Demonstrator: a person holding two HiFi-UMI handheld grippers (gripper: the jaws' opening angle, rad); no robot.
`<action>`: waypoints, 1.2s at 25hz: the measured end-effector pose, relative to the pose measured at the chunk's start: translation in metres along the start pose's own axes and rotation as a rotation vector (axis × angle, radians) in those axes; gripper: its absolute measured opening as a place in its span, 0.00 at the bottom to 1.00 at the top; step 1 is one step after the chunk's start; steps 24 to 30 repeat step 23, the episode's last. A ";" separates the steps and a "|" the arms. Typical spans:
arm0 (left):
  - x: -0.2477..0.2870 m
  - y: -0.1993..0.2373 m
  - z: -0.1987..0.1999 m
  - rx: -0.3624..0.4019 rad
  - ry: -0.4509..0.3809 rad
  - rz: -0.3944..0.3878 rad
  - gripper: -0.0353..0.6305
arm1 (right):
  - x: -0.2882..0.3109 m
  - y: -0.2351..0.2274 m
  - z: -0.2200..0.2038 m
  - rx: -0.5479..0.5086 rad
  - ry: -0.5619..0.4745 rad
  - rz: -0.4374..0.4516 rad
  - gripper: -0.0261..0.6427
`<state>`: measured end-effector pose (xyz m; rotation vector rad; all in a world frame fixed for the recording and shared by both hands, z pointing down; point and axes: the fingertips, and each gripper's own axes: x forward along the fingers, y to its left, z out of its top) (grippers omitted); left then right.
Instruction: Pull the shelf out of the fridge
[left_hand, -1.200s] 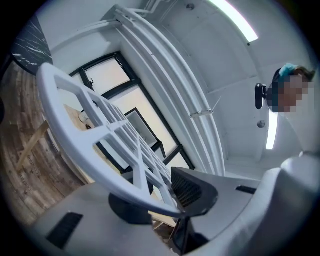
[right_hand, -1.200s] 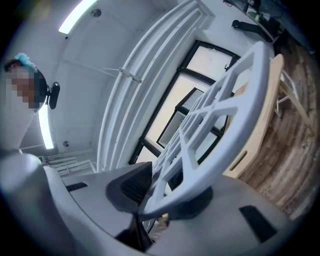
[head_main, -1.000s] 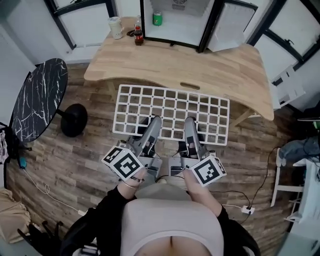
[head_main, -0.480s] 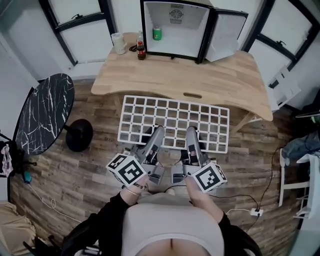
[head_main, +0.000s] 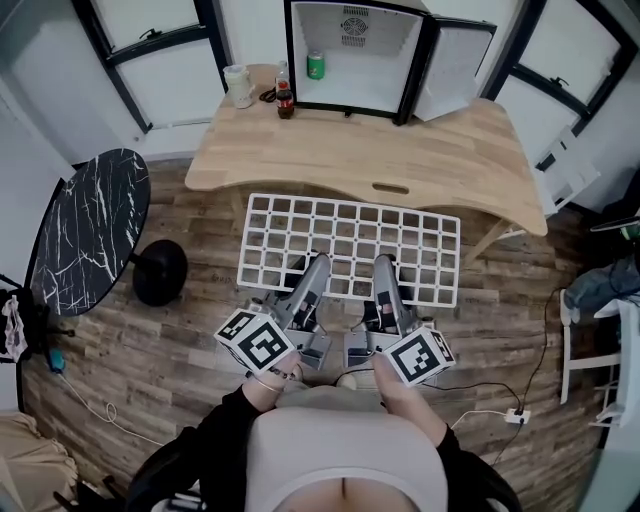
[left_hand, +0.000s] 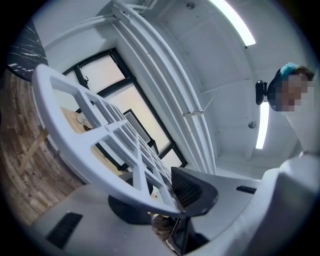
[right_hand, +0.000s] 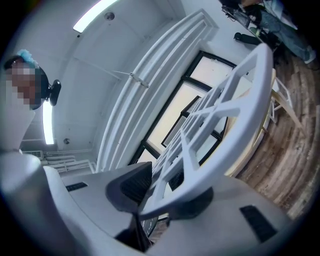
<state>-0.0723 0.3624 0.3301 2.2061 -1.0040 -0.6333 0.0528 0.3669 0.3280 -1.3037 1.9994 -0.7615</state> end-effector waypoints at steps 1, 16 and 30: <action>0.000 0.000 0.000 0.001 0.001 -0.001 0.21 | -0.001 -0.001 0.000 0.002 0.000 -0.012 0.20; 0.002 -0.004 -0.005 -0.002 0.005 0.000 0.21 | -0.006 -0.006 0.004 0.002 0.002 -0.030 0.20; 0.001 -0.009 -0.006 0.002 0.000 -0.004 0.21 | -0.009 -0.005 0.007 -0.003 0.000 -0.024 0.20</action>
